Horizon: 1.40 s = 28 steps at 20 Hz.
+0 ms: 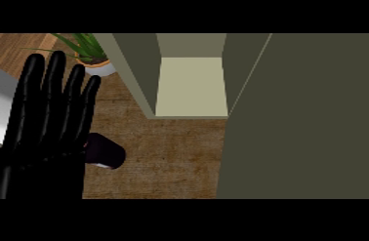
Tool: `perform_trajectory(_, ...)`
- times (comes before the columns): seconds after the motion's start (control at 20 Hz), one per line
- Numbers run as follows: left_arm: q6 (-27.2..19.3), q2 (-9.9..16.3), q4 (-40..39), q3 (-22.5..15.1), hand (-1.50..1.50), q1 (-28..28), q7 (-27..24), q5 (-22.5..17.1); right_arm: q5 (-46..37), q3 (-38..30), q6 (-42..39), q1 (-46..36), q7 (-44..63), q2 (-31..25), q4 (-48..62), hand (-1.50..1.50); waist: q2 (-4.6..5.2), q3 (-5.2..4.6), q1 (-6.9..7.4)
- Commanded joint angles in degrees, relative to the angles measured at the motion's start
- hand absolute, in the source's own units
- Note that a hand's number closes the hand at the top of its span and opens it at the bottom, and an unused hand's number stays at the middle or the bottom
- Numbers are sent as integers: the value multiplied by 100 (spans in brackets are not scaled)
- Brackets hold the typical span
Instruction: Pick up the wine, place it into the cabinet and close the cabinet
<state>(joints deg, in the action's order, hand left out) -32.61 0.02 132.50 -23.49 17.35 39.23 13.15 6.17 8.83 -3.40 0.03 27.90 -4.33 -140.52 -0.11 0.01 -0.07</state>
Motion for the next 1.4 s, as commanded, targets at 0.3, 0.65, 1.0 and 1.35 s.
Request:
perform_trajectory(0.3, 9, 112, 360, 432, -150, -846, 17, -238, -33, 130, 167, -189, 524, 83, -505, -150, -1, -4, 15)
perform_trajectory(0.65, 240, 263, 140, 1085, -150, -1067, -386, -479, 48, 16, 106, -141, 592, 56, -583, -150, 3, -2, 0)
perform_trajectory(1.0, 507, 386, -364, 1876, -150, -1641, -1205, -1090, -131, -9, 193, -555, 444, 152, -196, -150, 11, -5, 12)
perform_trajectory(1.35, 1119, 404, -950, 2596, -150, -2274, -2272, -1952, 34, -142, 178, -616, 1014, 27, -636, -150, 5, -6, 11)
